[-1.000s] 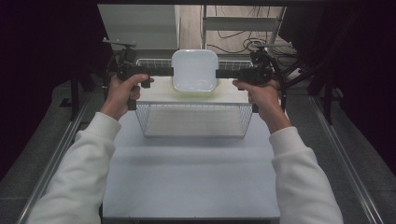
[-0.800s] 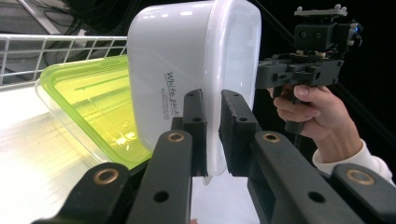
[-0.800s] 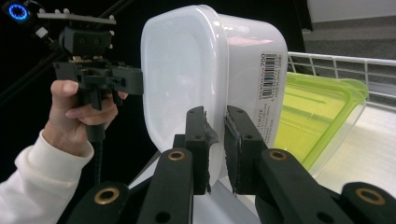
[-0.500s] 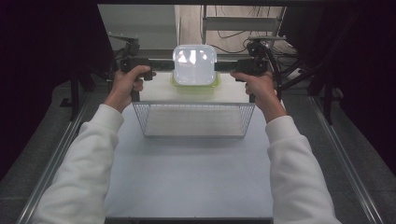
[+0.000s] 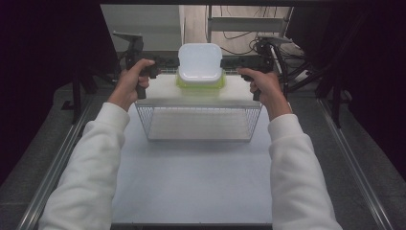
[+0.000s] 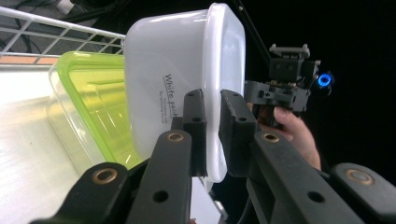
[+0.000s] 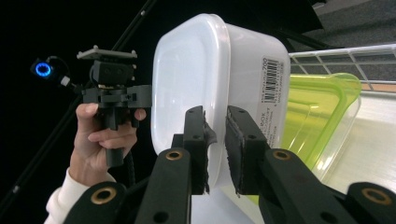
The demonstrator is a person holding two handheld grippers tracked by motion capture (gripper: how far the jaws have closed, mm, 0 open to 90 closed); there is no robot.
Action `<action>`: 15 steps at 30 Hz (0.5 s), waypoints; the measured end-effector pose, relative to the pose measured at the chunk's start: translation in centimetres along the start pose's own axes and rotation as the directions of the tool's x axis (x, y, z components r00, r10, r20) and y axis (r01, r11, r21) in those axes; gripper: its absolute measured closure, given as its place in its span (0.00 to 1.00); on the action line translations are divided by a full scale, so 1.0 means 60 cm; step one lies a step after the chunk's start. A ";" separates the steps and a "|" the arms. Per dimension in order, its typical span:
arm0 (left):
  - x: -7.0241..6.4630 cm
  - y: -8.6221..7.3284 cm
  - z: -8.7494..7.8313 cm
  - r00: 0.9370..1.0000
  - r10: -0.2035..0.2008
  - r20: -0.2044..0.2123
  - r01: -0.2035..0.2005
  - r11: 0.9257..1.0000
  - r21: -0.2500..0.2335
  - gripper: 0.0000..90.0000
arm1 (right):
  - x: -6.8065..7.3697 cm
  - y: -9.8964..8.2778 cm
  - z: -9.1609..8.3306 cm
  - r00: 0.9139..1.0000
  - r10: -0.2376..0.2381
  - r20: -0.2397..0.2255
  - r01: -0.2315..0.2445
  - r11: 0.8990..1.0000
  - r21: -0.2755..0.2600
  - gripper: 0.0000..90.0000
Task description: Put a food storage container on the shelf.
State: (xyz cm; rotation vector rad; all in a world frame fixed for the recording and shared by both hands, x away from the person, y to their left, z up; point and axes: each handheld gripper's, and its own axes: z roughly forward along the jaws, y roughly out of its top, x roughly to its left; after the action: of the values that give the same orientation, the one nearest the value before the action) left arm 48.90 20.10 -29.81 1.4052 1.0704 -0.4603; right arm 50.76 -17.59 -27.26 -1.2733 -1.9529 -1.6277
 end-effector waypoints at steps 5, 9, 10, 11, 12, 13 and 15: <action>0.008 0.008 0.003 0.999 -0.050 0.003 0.050 0.999 -0.007 0.89 | -0.008 0.004 0.006 0.998 0.058 0.000 -0.058 0.998 -0.019 0.85; 0.014 0.013 0.006 0.997 -0.083 -0.003 0.083 0.996 -0.014 0.87 | -0.019 0.006 0.010 0.994 0.112 -0.014 -0.112 0.993 -0.035 0.84; 0.017 0.013 0.006 0.996 -0.092 0.000 0.092 0.996 -0.020 0.87 | -0.020 0.006 0.012 0.993 0.117 -0.015 -0.118 0.992 -0.038 0.83; 0.019 0.014 0.006 0.995 -0.099 -0.002 0.099 0.995 -0.024 0.86 | -0.021 0.006 0.013 0.992 0.125 -0.017 -0.126 0.991 -0.042 0.83; 0.021 0.015 0.007 0.994 -0.106 -0.010 0.106 0.994 -0.029 0.86 | -0.023 0.006 0.015 0.990 0.136 -0.022 -0.137 0.990 -0.043 0.82; 0.023 0.015 0.007 0.994 -0.109 -0.019 0.109 0.994 -0.029 0.86 | -0.025 0.006 0.016 0.989 0.144 -0.025 -0.145 0.989 -0.042 0.81; 0.027 0.016 0.007 0.993 -0.118 -0.010 0.117 0.993 -0.034 0.86 | -0.029 0.006 0.019 0.986 0.162 -0.026 -0.163 0.986 -0.044 0.80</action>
State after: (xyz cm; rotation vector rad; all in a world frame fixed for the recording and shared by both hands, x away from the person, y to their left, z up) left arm 50.59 20.40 -30.69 1.3216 1.1701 -0.5170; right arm 52.35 -17.30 -28.60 -1.3863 -1.7579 -1.6075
